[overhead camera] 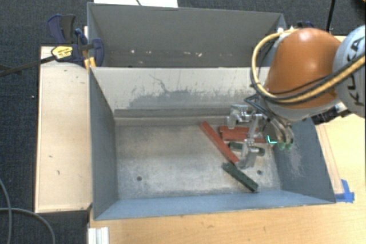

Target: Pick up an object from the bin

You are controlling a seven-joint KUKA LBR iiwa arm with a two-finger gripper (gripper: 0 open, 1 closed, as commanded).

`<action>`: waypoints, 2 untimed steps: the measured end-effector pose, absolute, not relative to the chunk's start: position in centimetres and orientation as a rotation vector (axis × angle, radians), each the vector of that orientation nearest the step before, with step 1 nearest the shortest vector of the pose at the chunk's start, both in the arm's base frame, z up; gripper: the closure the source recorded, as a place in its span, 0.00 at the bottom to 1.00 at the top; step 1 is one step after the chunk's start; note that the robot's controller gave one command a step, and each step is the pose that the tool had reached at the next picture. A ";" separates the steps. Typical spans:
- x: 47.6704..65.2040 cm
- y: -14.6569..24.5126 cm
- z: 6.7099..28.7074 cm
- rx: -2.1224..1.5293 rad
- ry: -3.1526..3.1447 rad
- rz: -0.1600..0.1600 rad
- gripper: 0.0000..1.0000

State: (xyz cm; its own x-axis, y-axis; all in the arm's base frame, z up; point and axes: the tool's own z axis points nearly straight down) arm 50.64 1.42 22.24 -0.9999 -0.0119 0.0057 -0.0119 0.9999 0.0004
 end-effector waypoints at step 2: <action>50.2 -3.0 18.1 -0.262 -3.139 -0.002 0.00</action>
Offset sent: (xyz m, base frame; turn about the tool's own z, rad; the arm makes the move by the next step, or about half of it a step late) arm -0.0096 -0.0644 -0.0624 0.2501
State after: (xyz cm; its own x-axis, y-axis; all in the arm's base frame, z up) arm 50.18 -3.03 18.11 -0.9861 0.1657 -0.0079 0.1657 0.9862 0.0022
